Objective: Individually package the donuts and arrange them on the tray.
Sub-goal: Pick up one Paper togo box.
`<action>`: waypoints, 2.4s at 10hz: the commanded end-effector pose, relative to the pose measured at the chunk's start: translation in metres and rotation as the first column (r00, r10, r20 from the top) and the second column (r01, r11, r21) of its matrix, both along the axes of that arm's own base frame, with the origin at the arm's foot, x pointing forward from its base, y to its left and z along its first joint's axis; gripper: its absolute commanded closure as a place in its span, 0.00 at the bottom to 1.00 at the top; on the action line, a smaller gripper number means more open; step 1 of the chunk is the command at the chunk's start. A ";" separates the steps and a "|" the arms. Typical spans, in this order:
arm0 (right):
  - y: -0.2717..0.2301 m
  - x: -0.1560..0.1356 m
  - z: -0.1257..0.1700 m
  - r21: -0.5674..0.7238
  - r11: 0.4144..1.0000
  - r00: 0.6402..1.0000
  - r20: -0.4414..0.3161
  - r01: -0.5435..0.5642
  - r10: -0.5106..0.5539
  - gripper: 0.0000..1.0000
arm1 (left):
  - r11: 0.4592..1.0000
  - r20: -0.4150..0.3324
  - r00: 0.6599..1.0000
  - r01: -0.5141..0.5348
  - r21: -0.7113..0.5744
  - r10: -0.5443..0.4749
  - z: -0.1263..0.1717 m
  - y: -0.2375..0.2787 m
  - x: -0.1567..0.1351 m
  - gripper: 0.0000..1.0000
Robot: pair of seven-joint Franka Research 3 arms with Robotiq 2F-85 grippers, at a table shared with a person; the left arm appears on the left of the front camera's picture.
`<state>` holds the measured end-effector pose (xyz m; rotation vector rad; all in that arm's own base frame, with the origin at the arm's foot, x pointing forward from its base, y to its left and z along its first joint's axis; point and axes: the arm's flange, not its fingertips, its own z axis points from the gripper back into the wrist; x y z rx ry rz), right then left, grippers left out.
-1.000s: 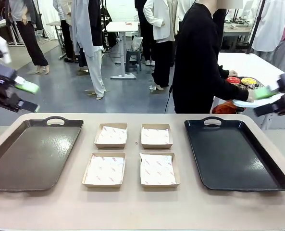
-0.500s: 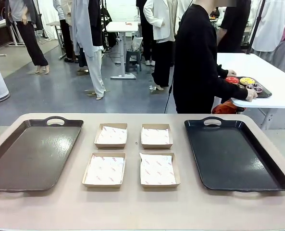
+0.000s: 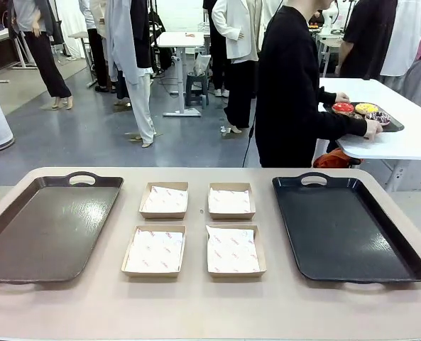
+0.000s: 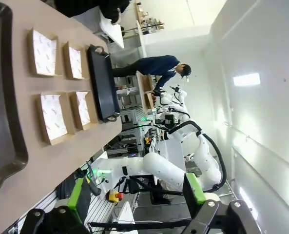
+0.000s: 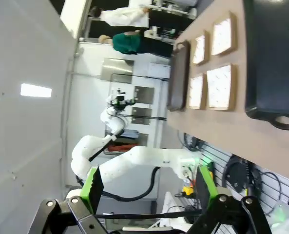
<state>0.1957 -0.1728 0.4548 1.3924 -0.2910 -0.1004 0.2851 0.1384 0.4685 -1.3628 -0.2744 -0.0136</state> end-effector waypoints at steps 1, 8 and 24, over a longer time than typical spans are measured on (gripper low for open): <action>-0.002 -0.008 -0.009 -0.074 0.997 1.000 0.008 0.012 -0.012 0.00 | 0.999 -0.012 1.000 0.010 0.050 -0.010 -0.005 0.011 0.000 0.00; -0.034 -0.023 -0.023 -0.132 0.985 0.992 -0.046 0.109 -0.116 0.00 | 0.984 -0.087 0.993 -0.069 0.163 0.084 -0.016 0.042 -0.007 0.00; -0.032 -0.020 -0.020 -0.119 0.986 0.991 -0.045 0.117 -0.123 0.00 | 0.979 -0.099 0.986 -0.119 0.168 0.137 -0.025 0.056 -0.010 0.00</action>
